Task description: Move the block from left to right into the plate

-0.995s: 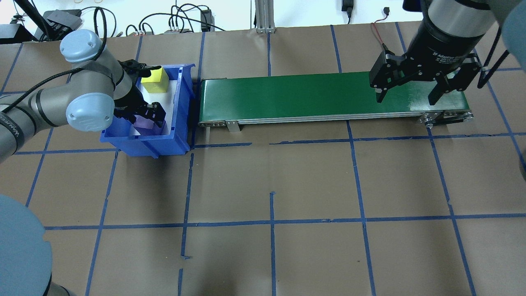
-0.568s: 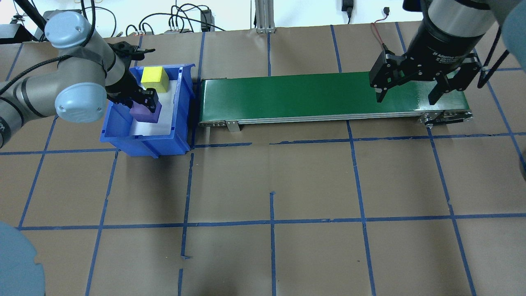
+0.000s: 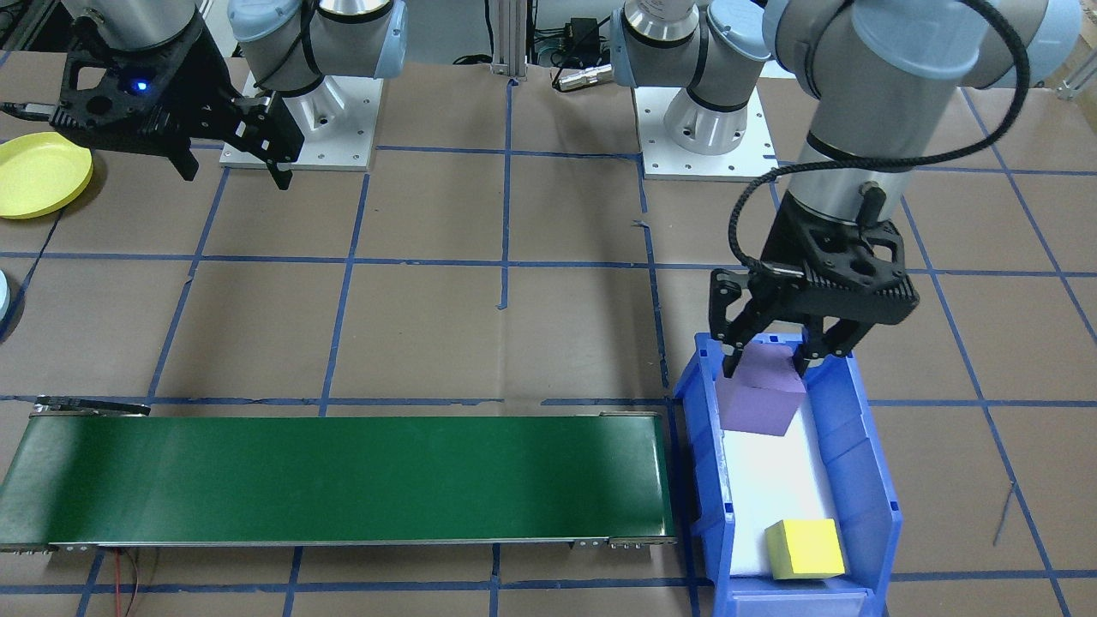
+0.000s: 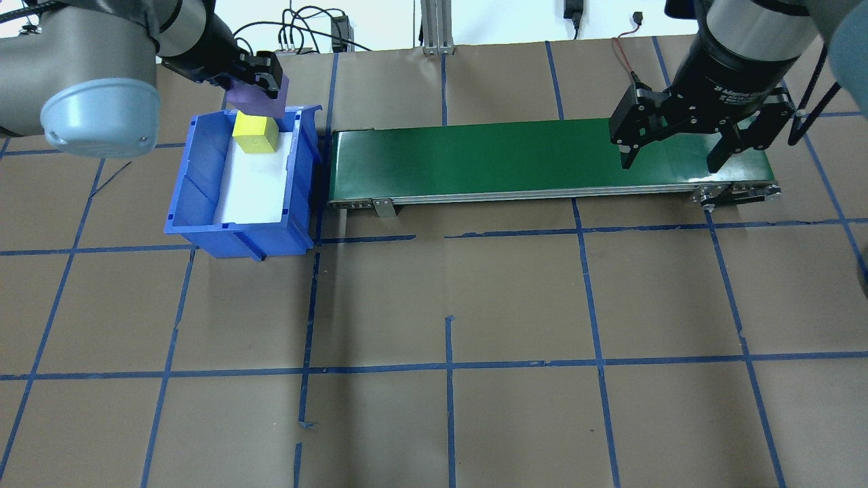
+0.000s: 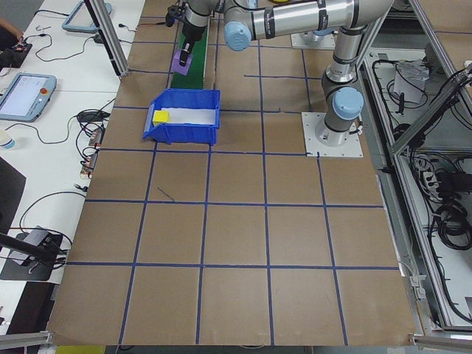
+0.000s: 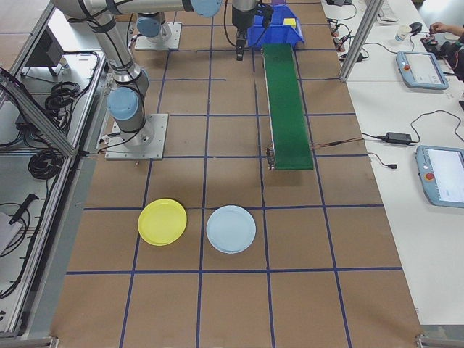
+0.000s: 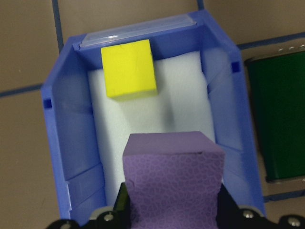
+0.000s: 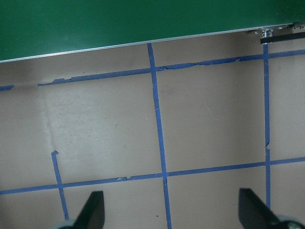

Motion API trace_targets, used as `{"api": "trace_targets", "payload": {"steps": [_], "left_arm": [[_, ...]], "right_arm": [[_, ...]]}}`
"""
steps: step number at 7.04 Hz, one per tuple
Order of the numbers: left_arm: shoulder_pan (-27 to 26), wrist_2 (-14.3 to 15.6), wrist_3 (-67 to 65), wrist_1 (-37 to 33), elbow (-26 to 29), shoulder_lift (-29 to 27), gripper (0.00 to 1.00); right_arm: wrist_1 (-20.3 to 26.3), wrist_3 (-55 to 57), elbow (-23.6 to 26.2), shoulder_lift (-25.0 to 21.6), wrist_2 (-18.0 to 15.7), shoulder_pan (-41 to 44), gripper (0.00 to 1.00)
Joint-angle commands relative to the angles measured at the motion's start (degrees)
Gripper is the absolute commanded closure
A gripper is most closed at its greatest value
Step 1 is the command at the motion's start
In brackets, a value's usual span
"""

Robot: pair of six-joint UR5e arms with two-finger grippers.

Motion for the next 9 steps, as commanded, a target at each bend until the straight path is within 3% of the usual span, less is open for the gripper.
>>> {"api": "trace_targets", "payload": {"steps": [1, 2, 6, 7, 8, 9], "left_arm": [[-3.75, -0.55, -5.35, 4.29, 0.41, -6.59, 0.38], [-4.01, -3.16, -5.62, 7.98, 0.41, -9.94, 0.38], [-4.98, -3.63, -6.15, 8.46, -0.47, -13.75, 0.37], [-4.98, -3.63, -6.24, 8.29, -1.17, -14.1, 0.29], [-4.98, -3.63, -6.33, 8.37, -1.26, -14.72, 0.01], [-5.16, -3.54, -7.55, 8.46, -1.0, -14.03, 0.0]], "right_arm": [[0.0, -0.09, 0.0, 0.0, 0.0, -0.07, 0.0], [0.0, -0.09, 0.0, 0.0, 0.0, 0.02, 0.0], [0.0, -0.09, 0.0, 0.0, 0.0, 0.02, 0.0], [0.0, -0.09, 0.0, 0.0, 0.0, 0.02, 0.0], [0.08, -0.09, 0.0, 0.0, 0.0, 0.02, 0.0], [0.0, -0.09, 0.0, 0.0, 0.0, 0.02, 0.0]]}}
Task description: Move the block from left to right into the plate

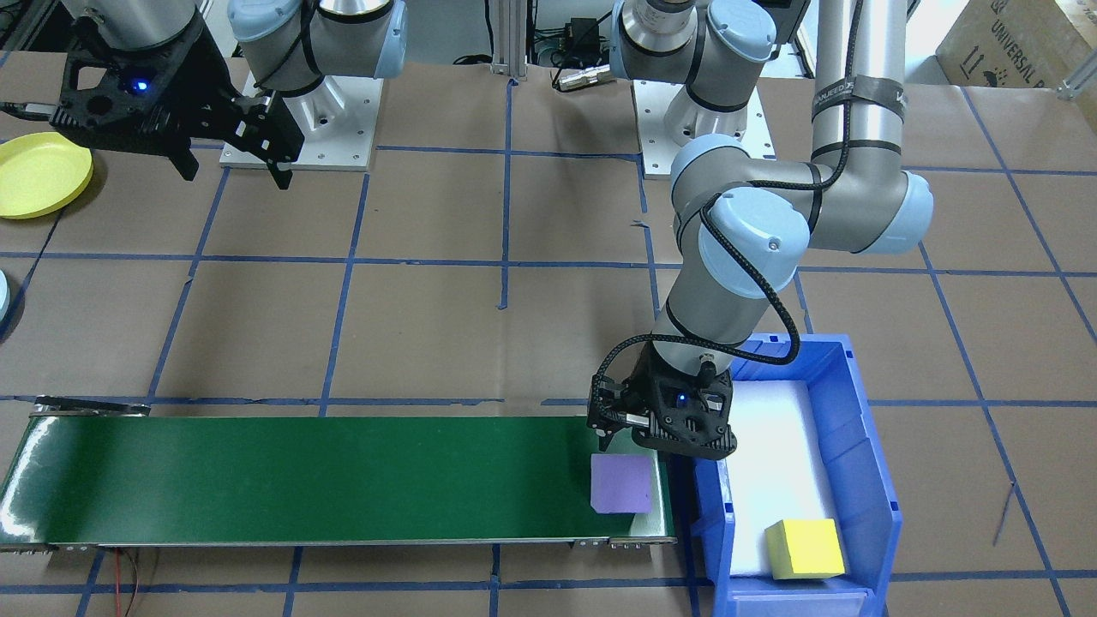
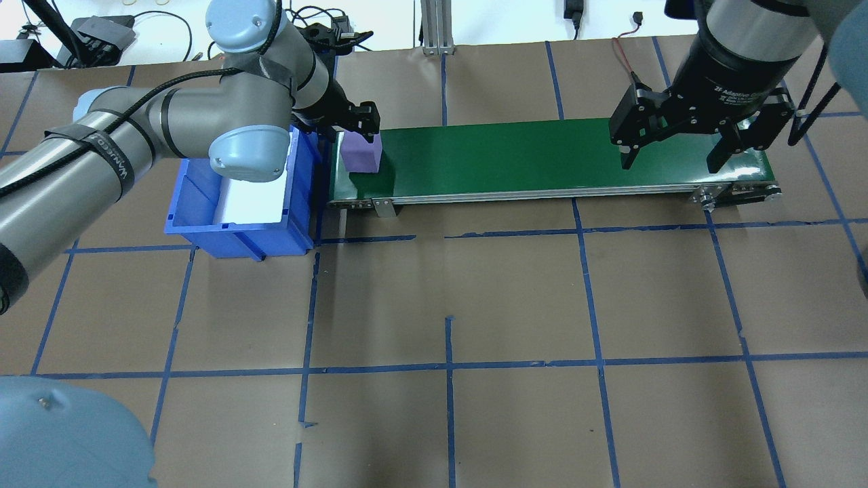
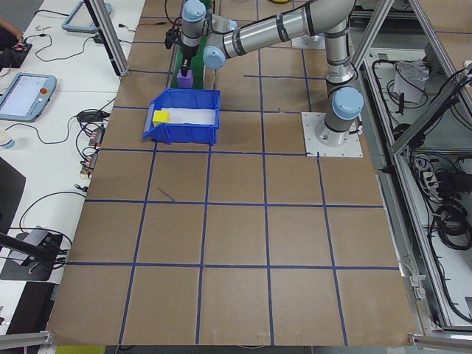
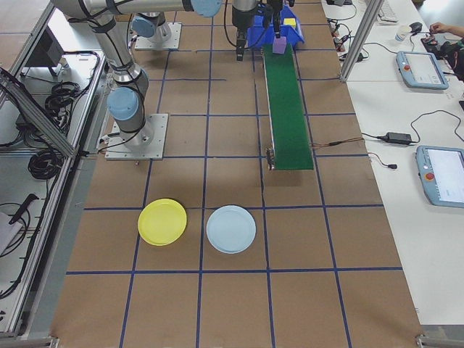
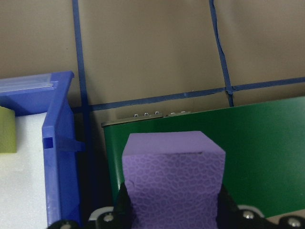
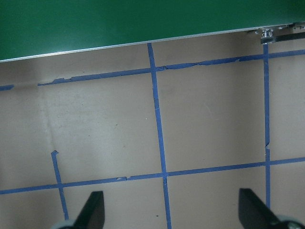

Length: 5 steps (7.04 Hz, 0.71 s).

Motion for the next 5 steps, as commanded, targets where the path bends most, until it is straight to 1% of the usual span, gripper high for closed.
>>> {"api": "trace_targets", "payload": {"steps": [1, 2, 3, 4, 5], "left_arm": [[-0.2, 0.68, -1.38, -0.53, 0.87, 2.0, 0.0], [-0.03, 1.21, -1.39, -0.88, 1.4, 5.41, 0.0], [0.49, 4.26, -1.3, -3.84, 2.45, 8.84, 0.0], [2.76, 5.16, -0.17, -4.74, 3.42, 10.09, 0.0], [7.31, 4.21, 1.5, -4.84, 2.82, 9.93, 0.0]], "right_arm": [[-0.04, 0.0, 0.0, 0.0, 0.0, -0.08, 0.0], [-0.04, 0.0, 0.0, 0.0, 0.0, 0.01, 0.0], [0.05, 0.0, 0.0, 0.0, 0.0, 0.01, 0.0], [0.05, 0.0, 0.0, 0.0, 0.0, -0.08, 0.0], [-0.04, 0.0, 0.0, 0.0, 0.0, -0.08, 0.0]]}}
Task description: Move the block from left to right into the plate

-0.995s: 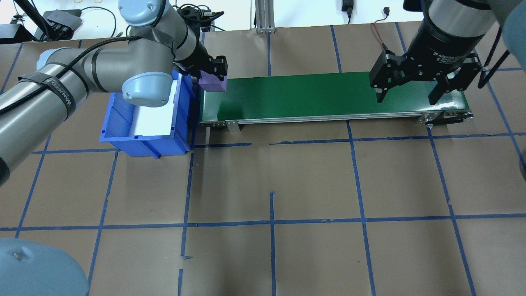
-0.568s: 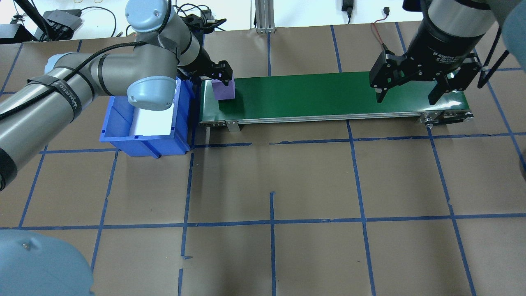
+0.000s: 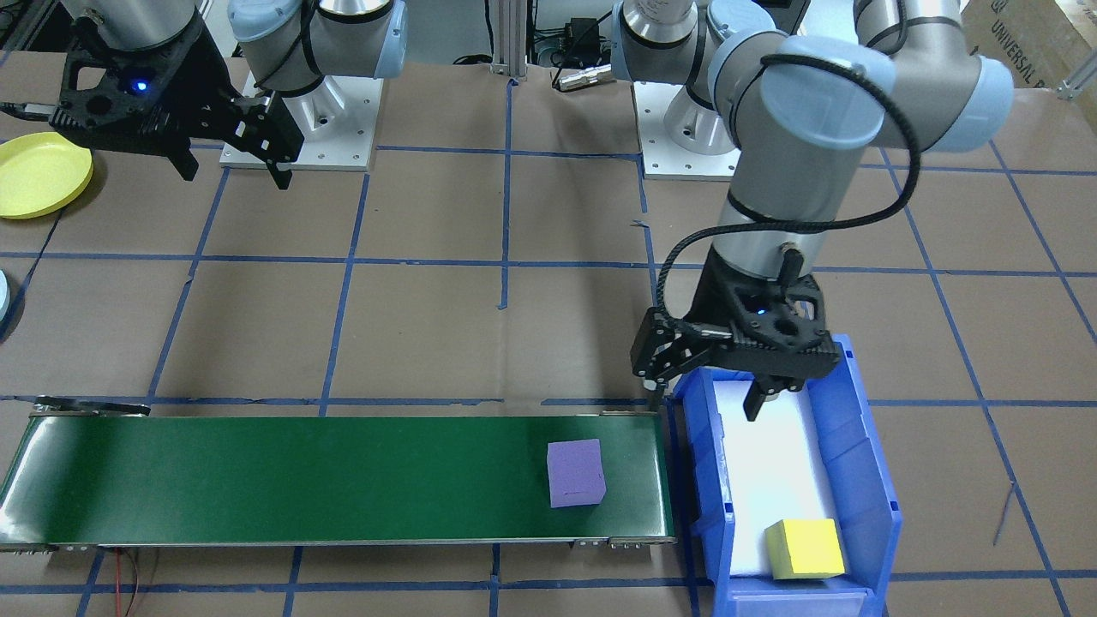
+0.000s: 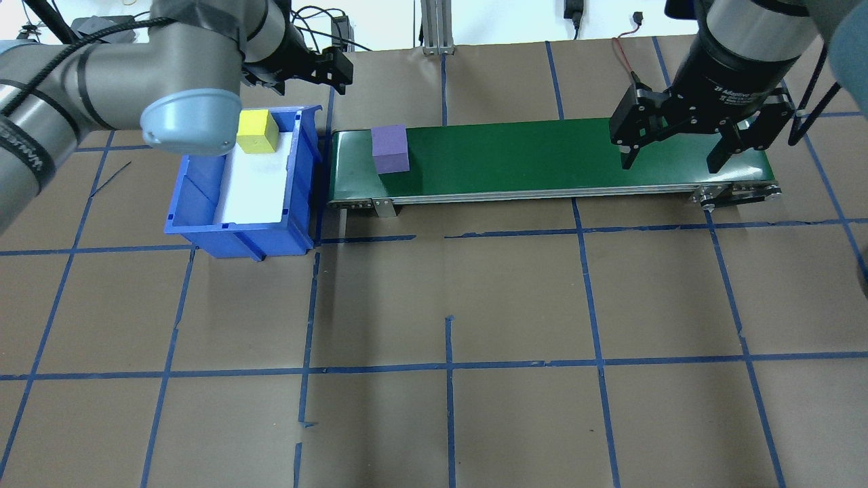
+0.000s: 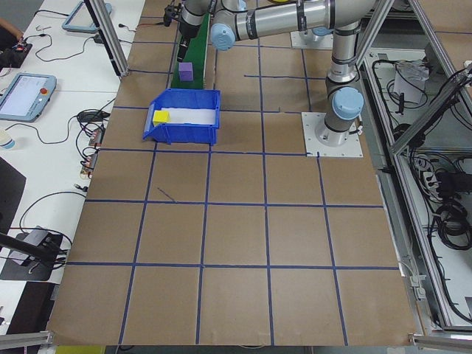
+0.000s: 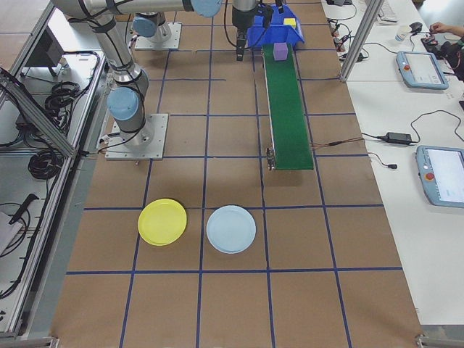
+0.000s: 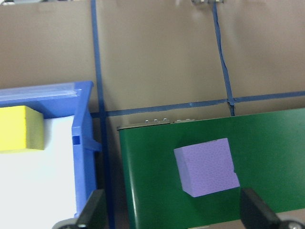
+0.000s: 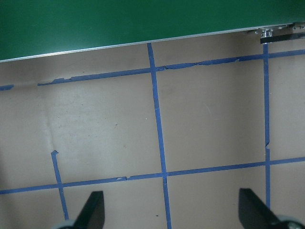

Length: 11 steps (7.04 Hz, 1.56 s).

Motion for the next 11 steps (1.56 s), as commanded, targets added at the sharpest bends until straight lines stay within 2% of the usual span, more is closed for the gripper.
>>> {"api": "trace_targets", "payload": {"steps": [1, 4, 5, 7, 8, 11], "left_arm": [[6.44, -0.14, 4.36, -0.58, 0.12, 0.02, 0.0], [11.63, -0.14, 5.18, 0.12, 1.26, -7.25, 0.0], [11.65, -0.14, 4.92, 0.12, 3.27, -8.85, 0.0], [11.65, -0.05, 5.18, 0.56, 9.15, -15.94, 0.0], [11.73, -0.05, 5.09, 1.26, 10.4, -19.38, 0.0], [11.73, -0.23, 4.83, 5.29, 10.59, -23.78, 0.0]], "right_arm": [[0.03, 0.0, 0.0, 0.09, 0.0, 0.06, 0.0], [0.03, 0.0, 0.0, 0.0, 0.0, -0.03, 0.0], [-0.06, 0.0, 0.0, 0.0, 0.0, -0.03, 0.0], [0.03, 0.0, 0.0, 0.09, 0.0, -0.03, 0.0], [-0.06, 0.0, 0.0, 0.0, 0.0, -0.03, 0.0], [-0.06, 0.0, 0.0, 0.0, 0.0, -0.03, 0.0]]}}
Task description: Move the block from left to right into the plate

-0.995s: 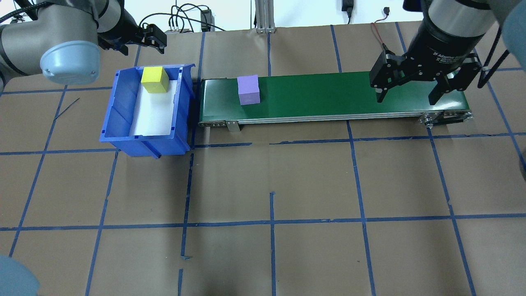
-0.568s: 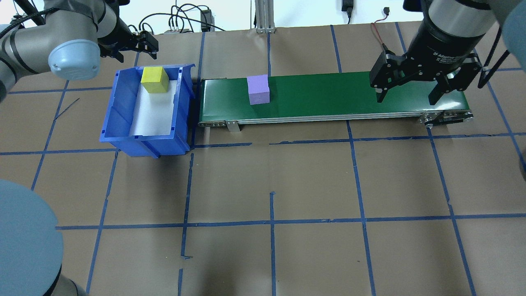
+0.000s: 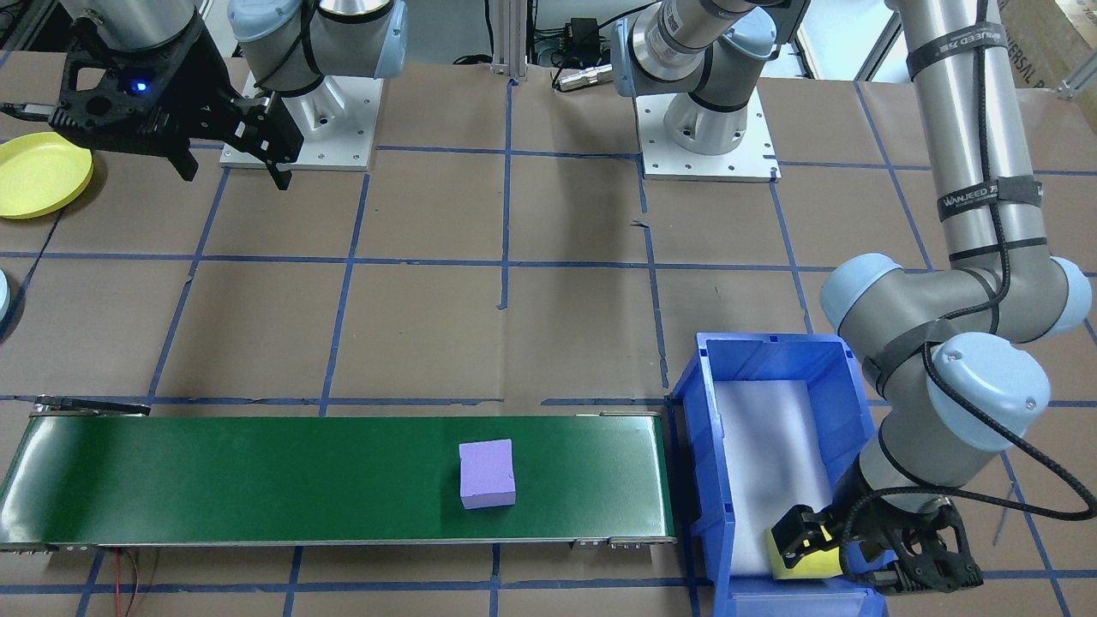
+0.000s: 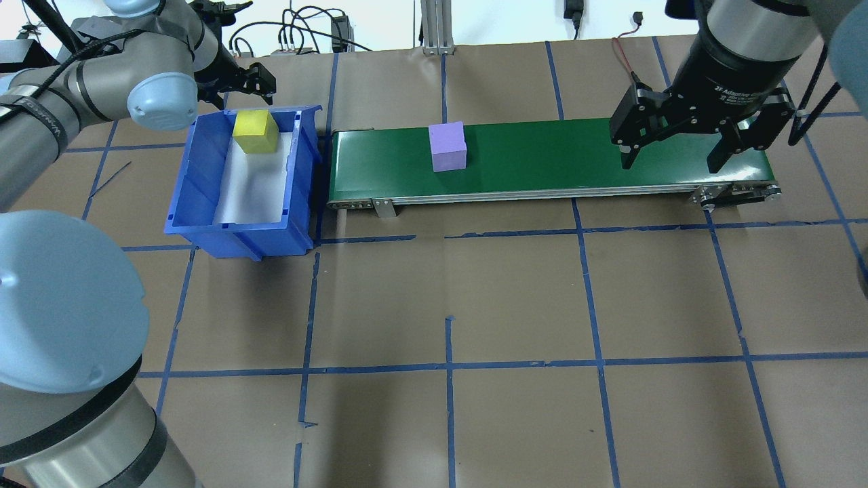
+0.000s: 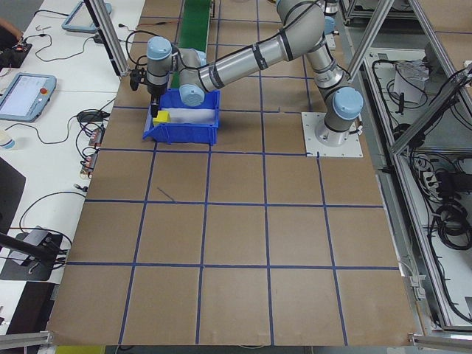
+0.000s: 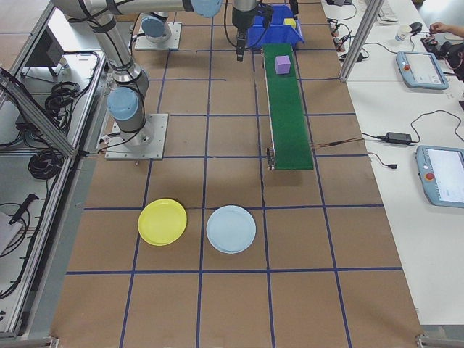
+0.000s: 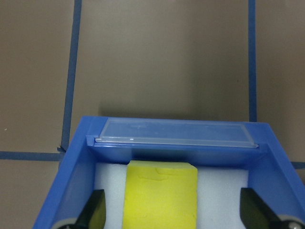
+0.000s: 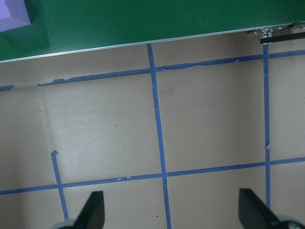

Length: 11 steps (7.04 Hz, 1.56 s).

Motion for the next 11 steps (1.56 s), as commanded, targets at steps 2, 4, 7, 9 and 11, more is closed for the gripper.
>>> {"api": "trace_targets", "payload": {"steps": [2, 4, 7, 9, 11], "left_arm": [[-0.06, -0.18, -0.08, 2.14, -0.6, -2.95, 0.0], [-0.06, -1.32, 0.36, 2.14, -1.92, -2.69, 0.43], [-0.24, -1.67, -1.65, -0.91, -1.49, 8.77, 0.51], [-2.77, -6.23, -3.76, -7.43, -1.4, 16.88, 0.4], [-11.53, -3.02, -10.05, -7.35, -2.27, 18.32, 0.4]], "right_arm": [[0.0, 0.0, 0.09, 0.05, 0.0, 0.0, 0.0], [0.0, 0.0, 0.09, 0.05, 0.0, 0.0, 0.0], [0.08, 0.0, 0.09, 0.05, 0.0, 0.0, 0.0], [0.0, -0.09, 0.0, 0.05, 0.0, -0.17, 0.0], [-0.26, -0.26, -0.44, 0.23, 0.43, -1.05, 0.0]]}}
